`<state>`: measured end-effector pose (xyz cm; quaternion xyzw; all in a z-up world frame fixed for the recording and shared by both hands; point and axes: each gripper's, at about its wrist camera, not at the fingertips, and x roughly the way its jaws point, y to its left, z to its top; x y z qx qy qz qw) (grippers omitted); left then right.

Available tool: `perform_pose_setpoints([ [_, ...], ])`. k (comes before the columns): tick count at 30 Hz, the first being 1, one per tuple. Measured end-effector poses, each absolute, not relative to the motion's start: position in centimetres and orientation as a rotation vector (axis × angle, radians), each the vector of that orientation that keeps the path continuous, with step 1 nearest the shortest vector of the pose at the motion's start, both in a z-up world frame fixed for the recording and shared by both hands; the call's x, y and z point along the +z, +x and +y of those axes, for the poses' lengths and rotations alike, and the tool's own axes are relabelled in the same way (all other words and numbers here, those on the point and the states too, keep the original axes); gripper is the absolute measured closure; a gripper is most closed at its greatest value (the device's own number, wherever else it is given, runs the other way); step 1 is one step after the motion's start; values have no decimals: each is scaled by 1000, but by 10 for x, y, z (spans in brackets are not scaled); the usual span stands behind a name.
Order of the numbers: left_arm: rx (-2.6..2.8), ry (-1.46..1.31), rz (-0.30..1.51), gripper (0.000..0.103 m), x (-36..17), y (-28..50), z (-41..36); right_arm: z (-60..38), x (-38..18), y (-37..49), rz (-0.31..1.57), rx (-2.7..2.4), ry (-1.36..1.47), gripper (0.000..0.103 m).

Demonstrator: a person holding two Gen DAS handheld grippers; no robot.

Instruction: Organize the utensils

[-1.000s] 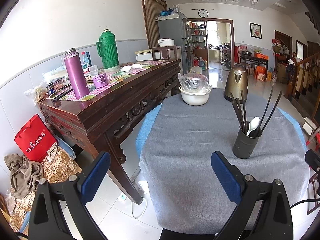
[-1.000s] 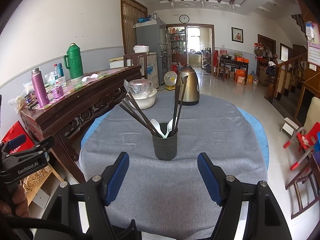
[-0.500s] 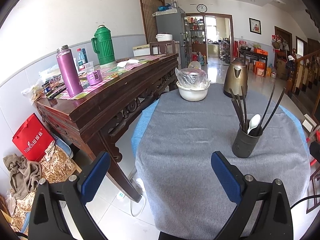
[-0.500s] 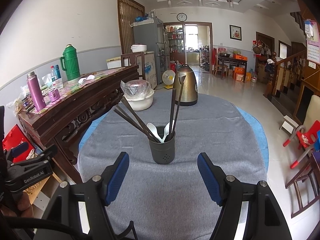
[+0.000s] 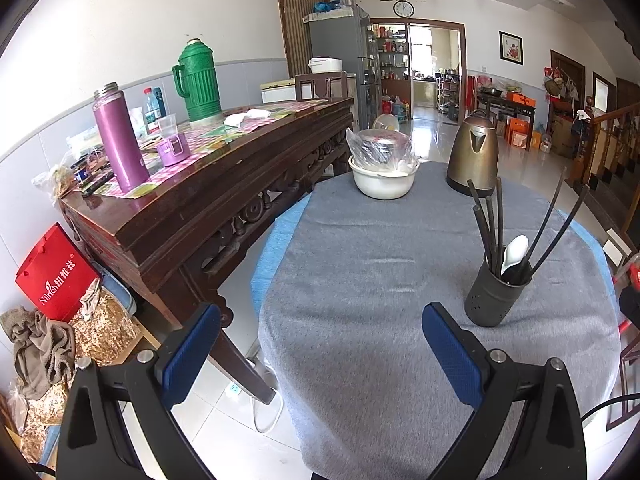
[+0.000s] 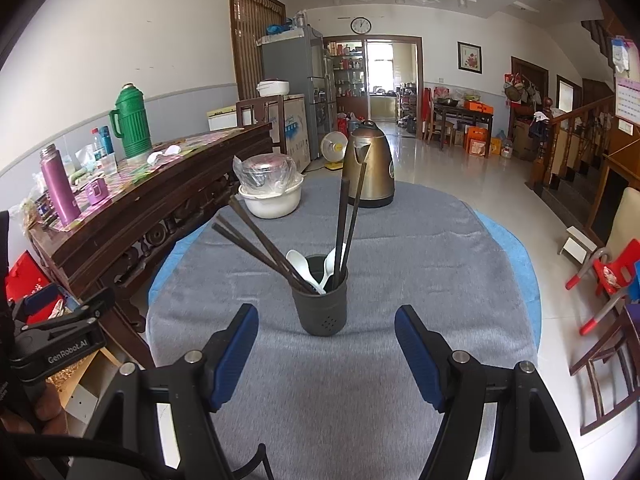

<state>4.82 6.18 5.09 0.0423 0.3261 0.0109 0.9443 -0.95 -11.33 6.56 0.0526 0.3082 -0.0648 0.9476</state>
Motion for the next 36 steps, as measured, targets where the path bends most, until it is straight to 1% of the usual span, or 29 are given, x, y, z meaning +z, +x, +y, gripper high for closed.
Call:
perform_pose_setpoints([
  [18,-41,90,701,3,46,85,73,-99,51,29,660,-184,68,29],
  [36,-39,195,691,3,50,76,27,-129,37,24,642,-173,99,29],
])
